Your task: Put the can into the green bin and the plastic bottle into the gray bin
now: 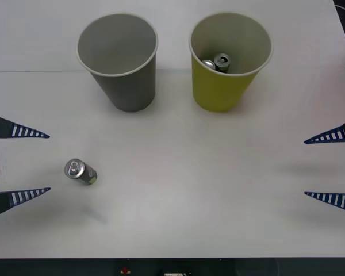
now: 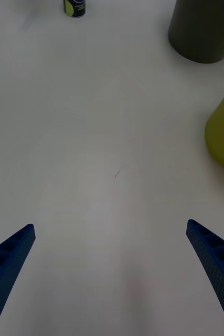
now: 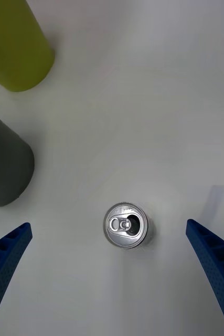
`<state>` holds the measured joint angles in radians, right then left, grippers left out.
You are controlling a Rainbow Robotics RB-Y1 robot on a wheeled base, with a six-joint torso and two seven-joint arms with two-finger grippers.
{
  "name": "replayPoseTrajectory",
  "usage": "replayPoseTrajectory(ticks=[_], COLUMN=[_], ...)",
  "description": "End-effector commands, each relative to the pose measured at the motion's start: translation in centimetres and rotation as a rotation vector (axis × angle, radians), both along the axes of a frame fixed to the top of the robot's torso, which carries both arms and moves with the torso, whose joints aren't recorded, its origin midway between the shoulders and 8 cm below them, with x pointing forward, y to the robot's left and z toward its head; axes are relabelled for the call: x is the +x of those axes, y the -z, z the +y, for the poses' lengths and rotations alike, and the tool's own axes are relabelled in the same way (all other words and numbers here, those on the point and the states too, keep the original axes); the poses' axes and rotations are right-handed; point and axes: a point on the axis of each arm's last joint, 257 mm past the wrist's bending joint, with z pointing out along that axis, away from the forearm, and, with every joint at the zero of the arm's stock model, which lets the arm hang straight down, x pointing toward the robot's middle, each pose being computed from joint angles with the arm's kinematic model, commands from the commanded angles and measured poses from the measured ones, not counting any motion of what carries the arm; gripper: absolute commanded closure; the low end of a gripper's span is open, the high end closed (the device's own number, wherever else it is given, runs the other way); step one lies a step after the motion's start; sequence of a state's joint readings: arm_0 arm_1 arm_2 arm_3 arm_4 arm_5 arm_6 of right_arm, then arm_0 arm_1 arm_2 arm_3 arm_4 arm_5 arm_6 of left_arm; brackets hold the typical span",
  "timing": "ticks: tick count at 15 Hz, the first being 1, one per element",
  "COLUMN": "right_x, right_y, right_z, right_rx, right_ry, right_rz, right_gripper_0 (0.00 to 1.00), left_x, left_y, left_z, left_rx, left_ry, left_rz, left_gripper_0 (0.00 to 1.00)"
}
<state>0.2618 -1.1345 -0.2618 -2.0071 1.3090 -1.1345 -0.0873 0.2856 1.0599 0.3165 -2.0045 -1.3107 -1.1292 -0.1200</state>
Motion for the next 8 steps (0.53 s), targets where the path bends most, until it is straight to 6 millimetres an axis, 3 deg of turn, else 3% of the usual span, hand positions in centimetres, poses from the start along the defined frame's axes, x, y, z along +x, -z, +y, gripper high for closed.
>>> replayPoseTrajectory(ticks=[1,8], right_x=[0.0,0.0], right_y=[0.0,0.0], right_z=[0.0,0.0], right_rx=[0.0,0.0], right_ry=[0.0,0.0], right_rz=[0.0,0.0], right_gripper_0=[0.0,0.0], left_x=[-0.4,-0.8], left_y=[0.6,2.1], left_z=[1.1,3.1], left_rx=[-0.063,-0.224], left_ry=[-0.037,-0.107], left_rz=[0.04,0.052], left_gripper_0=[0.0,0.0])
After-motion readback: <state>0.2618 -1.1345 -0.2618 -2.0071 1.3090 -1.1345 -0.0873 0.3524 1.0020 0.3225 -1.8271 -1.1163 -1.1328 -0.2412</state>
